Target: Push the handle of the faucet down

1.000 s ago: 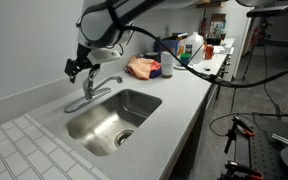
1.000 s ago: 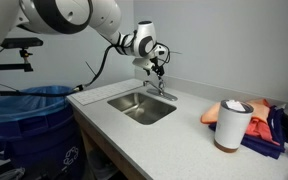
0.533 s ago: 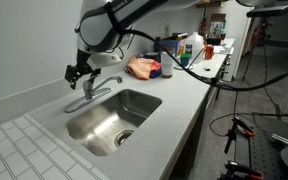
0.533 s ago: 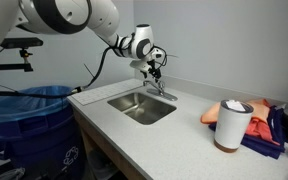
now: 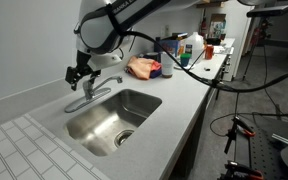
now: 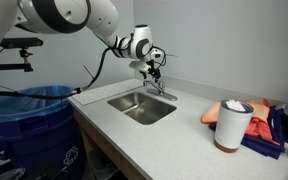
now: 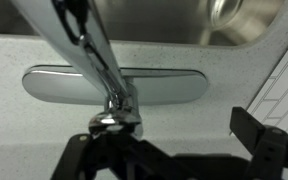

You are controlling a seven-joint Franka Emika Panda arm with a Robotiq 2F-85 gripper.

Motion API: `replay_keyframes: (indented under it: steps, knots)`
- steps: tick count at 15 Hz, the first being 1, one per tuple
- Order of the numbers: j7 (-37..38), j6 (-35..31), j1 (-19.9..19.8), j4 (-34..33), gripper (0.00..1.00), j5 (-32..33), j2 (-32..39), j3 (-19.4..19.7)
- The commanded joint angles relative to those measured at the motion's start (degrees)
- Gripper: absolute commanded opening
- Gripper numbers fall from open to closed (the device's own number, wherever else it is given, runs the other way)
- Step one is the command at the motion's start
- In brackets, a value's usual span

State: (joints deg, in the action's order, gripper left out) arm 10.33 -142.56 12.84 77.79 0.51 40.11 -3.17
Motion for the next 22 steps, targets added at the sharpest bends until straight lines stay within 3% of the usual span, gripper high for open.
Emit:
replay_keyframes:
  steps: [1, 12, 22]
  knots:
    - [2.3, 0.97, 1.22, 3.35, 1.0, 1.63, -2.15, 1.64]
    - [0.84, -1.51, 1.16, 3.69, 1.0, 4.86, -2.72, 2.64]
    - [0.06, -10.39, 1.12, 3.37, 1.0, 4.53, -2.85, 2.93]
